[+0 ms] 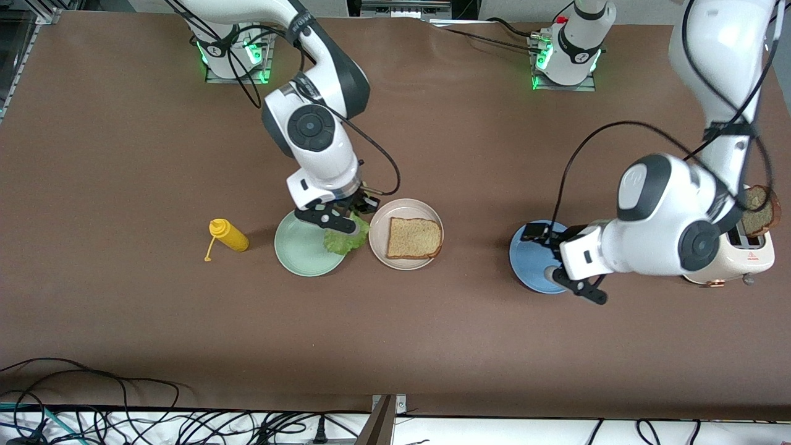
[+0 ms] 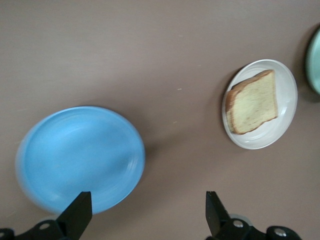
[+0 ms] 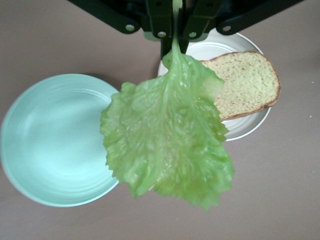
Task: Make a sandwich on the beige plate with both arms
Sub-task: 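Lay the lettuce on the bread with the right gripper while the left withdraws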
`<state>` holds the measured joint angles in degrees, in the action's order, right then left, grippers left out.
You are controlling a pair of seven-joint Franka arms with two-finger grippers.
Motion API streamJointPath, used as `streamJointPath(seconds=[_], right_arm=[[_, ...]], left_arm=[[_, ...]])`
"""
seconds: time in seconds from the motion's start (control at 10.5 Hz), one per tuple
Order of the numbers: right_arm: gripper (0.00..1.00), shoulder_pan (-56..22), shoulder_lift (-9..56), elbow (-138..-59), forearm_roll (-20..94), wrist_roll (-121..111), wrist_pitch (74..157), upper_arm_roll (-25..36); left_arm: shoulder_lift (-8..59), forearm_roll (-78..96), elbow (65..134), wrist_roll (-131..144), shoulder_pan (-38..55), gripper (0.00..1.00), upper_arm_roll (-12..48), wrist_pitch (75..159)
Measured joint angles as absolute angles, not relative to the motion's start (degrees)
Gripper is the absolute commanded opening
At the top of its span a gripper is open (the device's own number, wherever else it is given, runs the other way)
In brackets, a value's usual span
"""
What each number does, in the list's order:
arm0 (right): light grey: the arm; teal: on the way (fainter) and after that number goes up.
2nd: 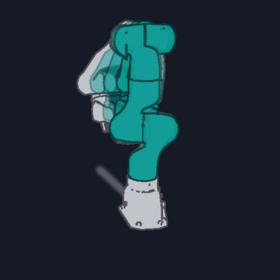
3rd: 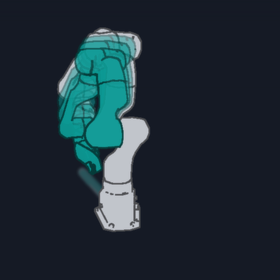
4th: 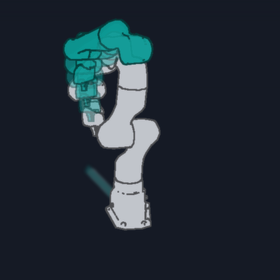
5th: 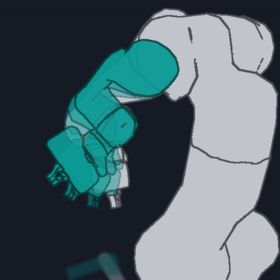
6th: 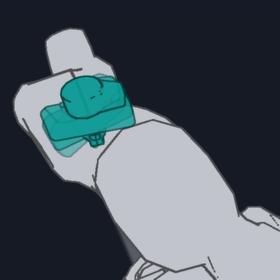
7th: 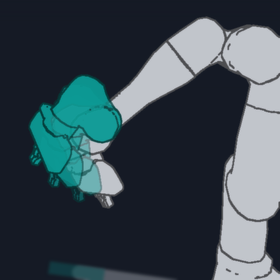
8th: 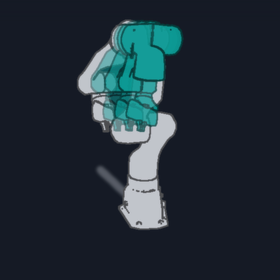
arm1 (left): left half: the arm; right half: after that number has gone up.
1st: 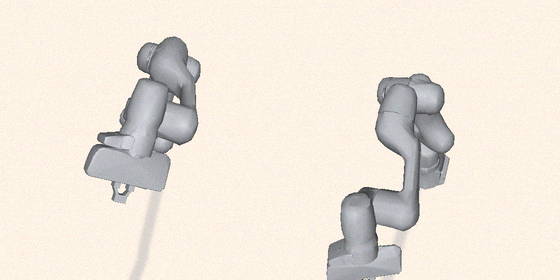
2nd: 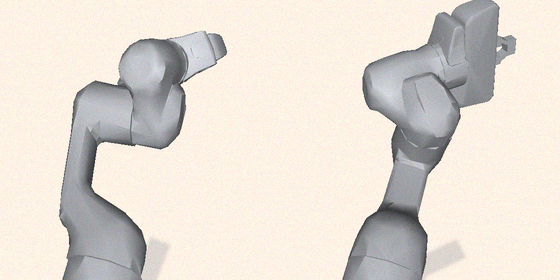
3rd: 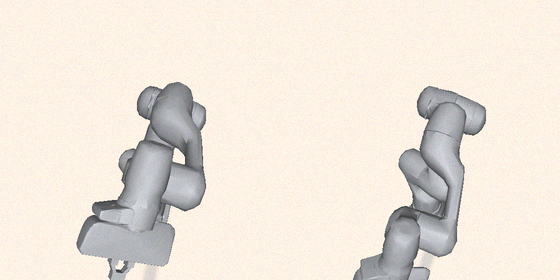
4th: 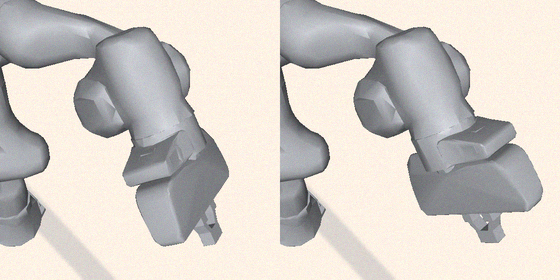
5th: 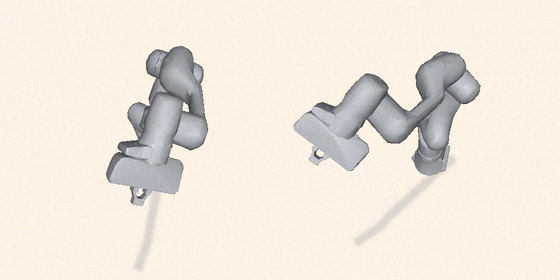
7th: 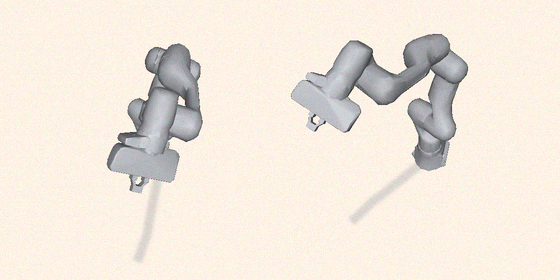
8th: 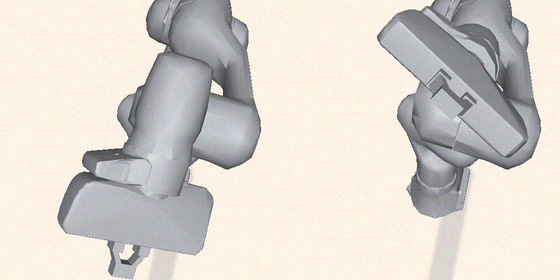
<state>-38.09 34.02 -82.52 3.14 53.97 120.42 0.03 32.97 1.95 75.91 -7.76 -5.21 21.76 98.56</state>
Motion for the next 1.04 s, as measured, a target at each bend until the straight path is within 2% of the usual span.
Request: streamJointPath(seconds=[0.38, 0.76, 0.95, 1.04], right_arm=[[0.00, -41.7, 43.0, -74.8, 3.1, 56.5, 125.0, 0.1], [0.00, -44.2, 48.3, -72.2, 3.1, 57.9, 131.2, 0.1], [0.23, -45.2, 50.7, -71.3, 3.1, 58.1, 132.8, 0.1], [0.52, -45.3, 51.3, -70.9, 3.1, 58.2, 133.0, 0.1]], left_arm=[[22.8, -5.7, 76.5, -4.8, -5.6, 1.00, 20.4, 93.3], [7.9, -4.5, 83.2, -4.3, -2.4, 1.00, 12.9, 91.8], [1.5, -2.1, 91.0, -4.3, -2.3, 1.00, 10.6, 91.8], [-0.5, -1.9, 94.4, -4.2, -1.7, 1.00, 9.7, 91.9]])
